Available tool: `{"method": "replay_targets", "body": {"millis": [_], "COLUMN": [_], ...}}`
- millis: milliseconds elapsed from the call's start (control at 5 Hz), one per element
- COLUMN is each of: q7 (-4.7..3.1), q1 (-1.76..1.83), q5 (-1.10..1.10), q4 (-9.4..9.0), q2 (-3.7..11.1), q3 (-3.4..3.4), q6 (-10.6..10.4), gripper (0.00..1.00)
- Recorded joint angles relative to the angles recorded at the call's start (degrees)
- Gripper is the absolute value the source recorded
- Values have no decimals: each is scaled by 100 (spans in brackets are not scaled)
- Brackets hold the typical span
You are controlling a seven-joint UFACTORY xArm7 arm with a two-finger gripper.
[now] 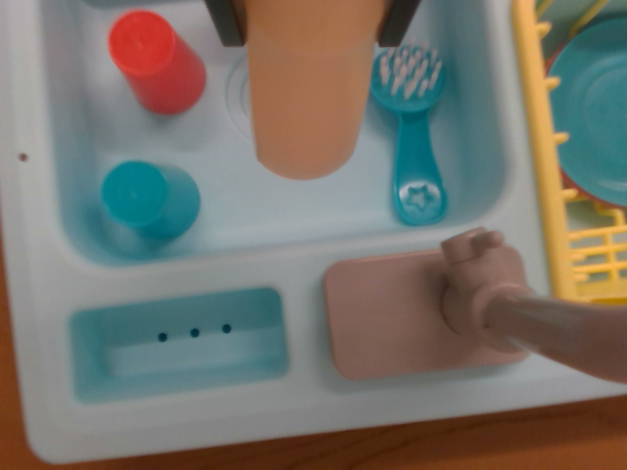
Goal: Pick detergent from the sink
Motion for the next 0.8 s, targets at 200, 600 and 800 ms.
{"method": "replay_targets", "body": {"millis": [200,600,800], "q7": [0,10,20], "q1": [0,1,2], "q5": [0,-11,-20], "q4": [0,177,343], "q2": [0,-79,-152], "q3": [0,0,-1], "q6": [0,256,494], "gripper": [100,100,100]}}
